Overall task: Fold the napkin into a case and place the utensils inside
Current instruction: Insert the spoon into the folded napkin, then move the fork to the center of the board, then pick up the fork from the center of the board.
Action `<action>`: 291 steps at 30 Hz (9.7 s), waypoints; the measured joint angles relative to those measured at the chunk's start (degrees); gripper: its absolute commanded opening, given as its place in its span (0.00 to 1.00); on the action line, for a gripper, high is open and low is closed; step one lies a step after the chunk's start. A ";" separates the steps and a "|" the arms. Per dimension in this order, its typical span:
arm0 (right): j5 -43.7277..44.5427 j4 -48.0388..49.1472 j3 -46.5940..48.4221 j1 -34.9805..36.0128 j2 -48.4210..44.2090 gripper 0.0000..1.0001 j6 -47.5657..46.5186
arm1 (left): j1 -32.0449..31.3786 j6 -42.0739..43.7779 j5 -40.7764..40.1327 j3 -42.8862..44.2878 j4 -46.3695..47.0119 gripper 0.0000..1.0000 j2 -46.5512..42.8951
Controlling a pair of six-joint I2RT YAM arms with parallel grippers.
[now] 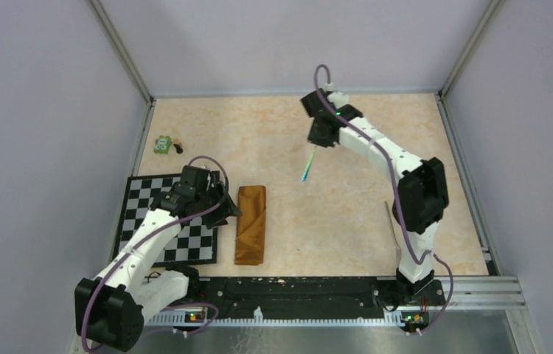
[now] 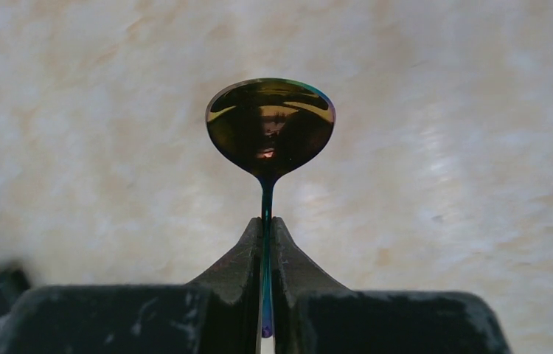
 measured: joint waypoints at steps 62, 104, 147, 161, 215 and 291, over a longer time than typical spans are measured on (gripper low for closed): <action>2.97 -14.43 32.20 27.45 28.70 0.00 6.93 | -2.01 -10.51 4.72 -19.93 10.27 0.34 -2.45; 4.70 -15.76 29.07 31.30 32.83 0.00 11.32 | -2.01 -10.95 5.38 -19.98 11.91 0.36 -1.31; -2.56 -12.31 16.81 33.53 26.16 0.00 15.74 | -2.01 -11.30 6.51 -19.98 13.94 0.48 -0.44; -1.38 -16.00 24.81 33.46 25.57 0.58 11.02 | -2.23 -10.62 4.20 -19.98 13.29 0.64 -4.46; -15.26 9.53 -55.28 -24.33 -25.97 0.23 -14.71 | -2.21 3.41 21.33 -10.01 16.33 0.85 -13.97; -37.90 -1.29 -23.76 -9.51 -8.48 0.71 -93.29 | -1.77 4.33 19.50 -4.39 15.56 0.84 -15.58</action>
